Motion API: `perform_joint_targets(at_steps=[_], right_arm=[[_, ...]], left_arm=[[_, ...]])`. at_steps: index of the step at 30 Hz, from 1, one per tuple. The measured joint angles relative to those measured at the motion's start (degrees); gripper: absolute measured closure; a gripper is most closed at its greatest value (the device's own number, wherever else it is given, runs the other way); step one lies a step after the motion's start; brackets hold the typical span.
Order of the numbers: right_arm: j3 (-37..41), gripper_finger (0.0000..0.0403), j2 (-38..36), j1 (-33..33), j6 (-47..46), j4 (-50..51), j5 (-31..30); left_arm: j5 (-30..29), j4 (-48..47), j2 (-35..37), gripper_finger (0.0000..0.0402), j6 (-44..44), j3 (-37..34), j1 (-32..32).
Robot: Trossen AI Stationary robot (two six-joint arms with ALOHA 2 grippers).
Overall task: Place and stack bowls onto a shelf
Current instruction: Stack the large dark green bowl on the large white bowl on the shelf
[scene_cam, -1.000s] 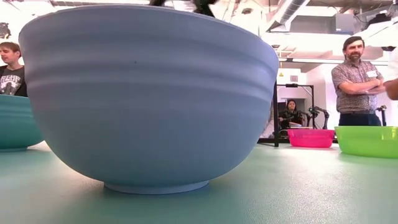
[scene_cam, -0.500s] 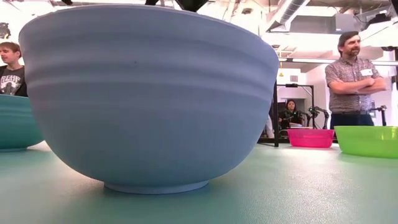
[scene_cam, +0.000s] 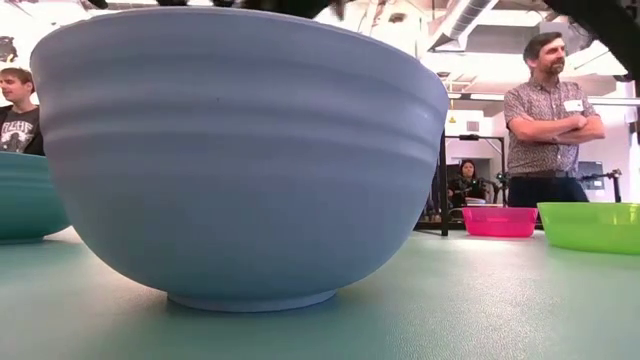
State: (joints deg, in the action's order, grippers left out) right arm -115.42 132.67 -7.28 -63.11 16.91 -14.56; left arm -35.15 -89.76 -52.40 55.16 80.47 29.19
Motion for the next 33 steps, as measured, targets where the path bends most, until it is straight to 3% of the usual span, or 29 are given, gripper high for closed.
perform_joint_targets(at_steps=[10,15,26,33], right_arm=[[-11.8,0.0173,10.0,0.3,3.0,1.9,4.2],[-12.0,0.0154,11.3,0.3,3.2,2.7,5.5],[-11.8,0.0152,12.4,0.7,6.4,0.5,5.9],[-11.6,0.0156,14.8,1.2,4.7,-0.4,9.7]], left_arm=[[0.0,-0.2,0.0,0.0247,-1.0,0.0,0.0],[0.0,-0.2,0.0,0.0247,-1.3,0.0,0.0],[-0.6,-0.3,-1.0,0.0247,-0.6,0.0,0.0],[0.0,-0.3,-2.6,0.0254,0.2,0.0,0.0]])
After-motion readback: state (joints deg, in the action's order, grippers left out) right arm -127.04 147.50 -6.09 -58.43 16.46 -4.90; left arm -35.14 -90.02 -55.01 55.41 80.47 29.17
